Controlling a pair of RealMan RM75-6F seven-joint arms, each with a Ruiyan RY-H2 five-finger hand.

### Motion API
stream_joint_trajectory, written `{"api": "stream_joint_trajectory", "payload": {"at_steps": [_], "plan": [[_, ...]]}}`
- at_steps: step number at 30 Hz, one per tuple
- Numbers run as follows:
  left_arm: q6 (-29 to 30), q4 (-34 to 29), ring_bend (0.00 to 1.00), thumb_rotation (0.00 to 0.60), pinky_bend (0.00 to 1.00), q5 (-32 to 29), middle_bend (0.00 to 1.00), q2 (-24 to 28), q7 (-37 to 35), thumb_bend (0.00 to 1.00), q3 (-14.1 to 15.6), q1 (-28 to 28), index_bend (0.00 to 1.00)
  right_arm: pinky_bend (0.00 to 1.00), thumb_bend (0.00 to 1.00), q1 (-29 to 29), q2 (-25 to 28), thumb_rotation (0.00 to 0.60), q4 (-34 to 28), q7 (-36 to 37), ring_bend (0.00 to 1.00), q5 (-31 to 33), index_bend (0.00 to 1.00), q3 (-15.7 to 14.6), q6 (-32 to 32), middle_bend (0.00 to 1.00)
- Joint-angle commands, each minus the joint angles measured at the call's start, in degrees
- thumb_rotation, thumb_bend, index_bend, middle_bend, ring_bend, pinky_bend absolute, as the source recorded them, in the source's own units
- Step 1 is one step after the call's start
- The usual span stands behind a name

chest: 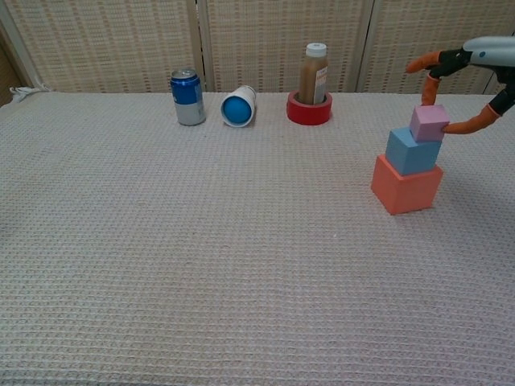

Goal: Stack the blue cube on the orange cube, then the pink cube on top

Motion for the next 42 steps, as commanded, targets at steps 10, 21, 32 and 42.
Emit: {"api": "stream_joint_trajectory", "payload": {"at_steps": [10,21,32,42], "plan": [[0.10,-0.12,0.00,0.600,0.11,0.19,0.00,0.12,-0.21,0.46,0.09,0.01,0.00,0.00,0.45,0.09,0.26,0.600,-0.45,0.68,0.00,0.28,0.57,0.01,0.53,0.06],[0.19,-0.11,0.00,0.600,0.11,0.51,0.00,0.18,-0.45,0.46,0.23,0.01,0.00,0.00,0.45,-0.08,0.88,0.600,-1.00,0.49,0.00,0.32,0.57,-0.43,0.74,0.06],[-0.39,-0.06,0.00,0.600,0.11,0.26,0.00,-0.04,-0.06,0.46,0.29,-0.24,0.00,0.00,0.45,0.14,-0.78,0.600,0.80,1.36,0.00,0.28,0.57,-0.88,0.28,0.06],[-0.72,-0.14,0.00,0.600,0.11,0.14,0.00,0.01,-0.07,0.46,0.38,-0.36,0.00,0.00,0.45,0.23,-1.00,0.600,1.39,1.36,0.00,0.38,0.56,-1.02,0.25,0.05]]}}
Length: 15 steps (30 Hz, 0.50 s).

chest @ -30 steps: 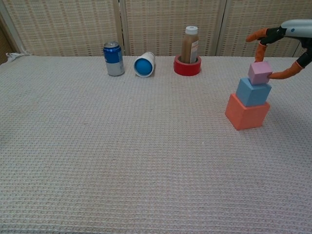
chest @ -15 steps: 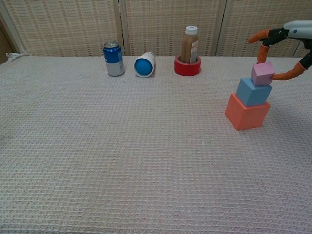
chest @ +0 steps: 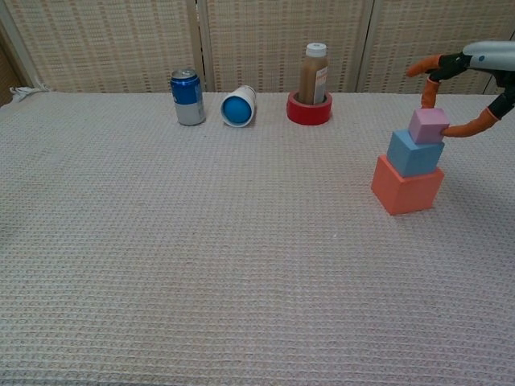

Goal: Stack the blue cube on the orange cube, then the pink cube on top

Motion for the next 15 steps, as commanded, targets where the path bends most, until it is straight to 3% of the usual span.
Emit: {"api": "stream_joint_trajectory", "payload": {"at_steps": [1,15], "plan": [[-0.07,-0.04,0.00,0.600,0.11,0.02,0.00,0.01,-0.07,0.46,0.03,-0.03,0.00,0.00,0.45,0.00,-0.06,0.600,0.09,-0.16,0.00,0.09,0.56,-0.09,-0.16,0.05],[-0.25,-0.17,0.00,0.600,0.11,-0.04,0.00,0.25,-0.42,0.46,0.10,-0.10,0.00,0.00,0.45,-0.12,0.08,0.600,-0.29,0.30,0.00,-0.16,0.40,-0.39,0.14,0.03]]}}
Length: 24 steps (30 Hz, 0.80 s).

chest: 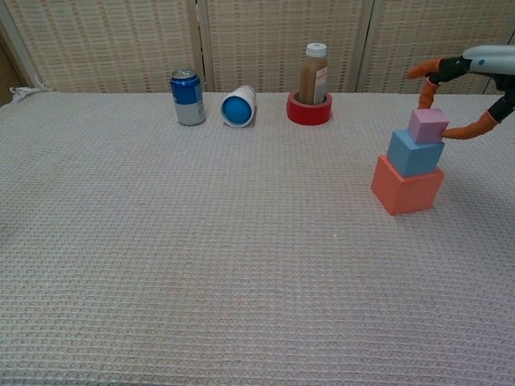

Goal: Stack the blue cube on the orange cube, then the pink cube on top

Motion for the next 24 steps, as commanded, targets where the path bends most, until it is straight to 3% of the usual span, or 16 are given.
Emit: {"api": "stream_joint_trajectory", "payload": {"at_steps": [1,24], "plan": [[-0.02,-0.02,0.00,0.600,0.11,0.05,0.00,0.03,-0.08,0.46,0.01,-0.03,0.00,0.00,0.45,-0.06,0.29,0.600,-0.41,-0.15,0.00,-0.15,0.39,-0.10,0.15,0.03],[-0.18,0.00,0.00,0.600,0.11,0.27,0.00,0.04,-0.26,0.46,0.22,-0.10,0.00,0.00,0.45,-0.43,1.23,0.600,-2.07,-1.46,0.00,0.65,0.41,-0.10,-0.22,0.03]]}}
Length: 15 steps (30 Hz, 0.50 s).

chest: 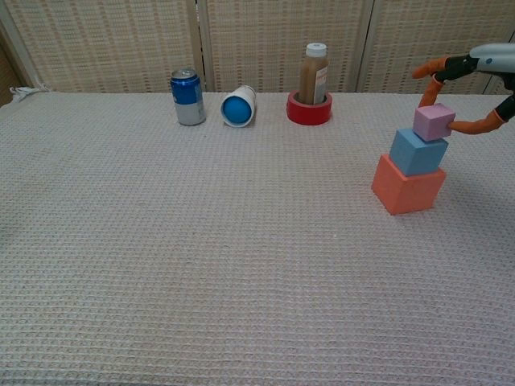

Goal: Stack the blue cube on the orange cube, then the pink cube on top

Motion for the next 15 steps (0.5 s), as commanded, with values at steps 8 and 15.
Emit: {"api": "stream_joint_trajectory", "payload": {"at_steps": [8,15], "plan": [[-0.04,-0.02,0.00,0.600,0.11,-0.19,0.00,-0.03,0.13,0.46,-0.05,-0.01,0.00,0.00,0.45,0.31,-0.94,0.600,0.93,0.46,0.00,-0.47,0.41,-0.18,-0.26,0.03],[-0.15,-0.05,0.00,0.600,0.11,-0.25,0.00,-0.02,0.21,0.46,0.01,-0.02,0.00,0.00,0.45,0.23,-1.44,0.600,1.72,0.07,0.00,-0.72,0.39,-0.35,0.03,0.03]]}}
